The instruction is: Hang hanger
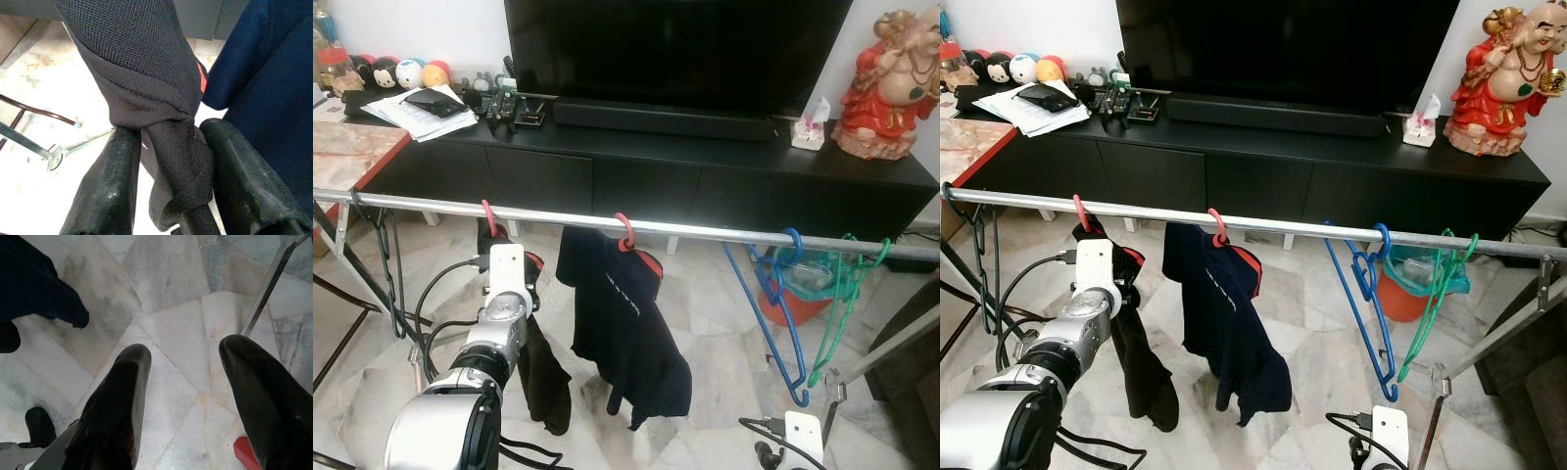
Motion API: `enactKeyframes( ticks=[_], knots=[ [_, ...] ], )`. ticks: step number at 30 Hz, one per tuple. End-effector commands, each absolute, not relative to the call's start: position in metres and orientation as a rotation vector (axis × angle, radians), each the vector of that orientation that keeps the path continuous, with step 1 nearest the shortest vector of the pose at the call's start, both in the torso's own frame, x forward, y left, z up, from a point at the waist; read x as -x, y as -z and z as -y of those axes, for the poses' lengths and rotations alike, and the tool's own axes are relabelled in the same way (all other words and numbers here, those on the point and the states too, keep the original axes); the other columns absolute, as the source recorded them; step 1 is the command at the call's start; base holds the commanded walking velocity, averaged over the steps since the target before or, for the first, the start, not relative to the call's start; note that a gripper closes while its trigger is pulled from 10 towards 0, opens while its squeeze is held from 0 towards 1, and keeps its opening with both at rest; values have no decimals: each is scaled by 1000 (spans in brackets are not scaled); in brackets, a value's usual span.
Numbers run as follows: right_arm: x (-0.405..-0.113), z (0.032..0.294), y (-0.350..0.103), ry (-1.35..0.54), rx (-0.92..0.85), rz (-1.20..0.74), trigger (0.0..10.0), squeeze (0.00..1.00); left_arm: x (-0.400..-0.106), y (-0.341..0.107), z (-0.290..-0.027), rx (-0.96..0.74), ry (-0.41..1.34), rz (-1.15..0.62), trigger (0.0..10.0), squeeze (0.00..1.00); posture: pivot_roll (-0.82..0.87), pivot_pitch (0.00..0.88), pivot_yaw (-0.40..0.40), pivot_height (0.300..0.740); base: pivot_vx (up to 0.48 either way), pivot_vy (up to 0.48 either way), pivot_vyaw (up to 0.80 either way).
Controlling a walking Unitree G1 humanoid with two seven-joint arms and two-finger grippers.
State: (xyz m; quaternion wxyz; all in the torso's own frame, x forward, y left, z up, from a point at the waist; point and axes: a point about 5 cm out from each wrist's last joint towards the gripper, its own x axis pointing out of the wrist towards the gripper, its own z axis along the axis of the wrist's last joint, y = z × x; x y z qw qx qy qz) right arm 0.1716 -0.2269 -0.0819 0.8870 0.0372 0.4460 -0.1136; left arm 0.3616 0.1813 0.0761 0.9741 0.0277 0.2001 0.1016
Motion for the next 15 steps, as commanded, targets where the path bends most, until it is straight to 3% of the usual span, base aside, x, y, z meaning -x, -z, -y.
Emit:
enactKeyframes(
  ticks=[1, 15],
  knots=[
    [-170, 228, 82, 250, -88, -921, 10000, 0, -364, -80, -181, -69, -209, -390, 0, 0, -90, 0, -87, 740, 0, 0, 0],
    [-170, 227, 82, 246, -88, -923, 10000, 0, -364, -80, -182, -87, -219, -380, 0, 0, -90, 0, -83, 740, 0, 0, 0]
  ],
)
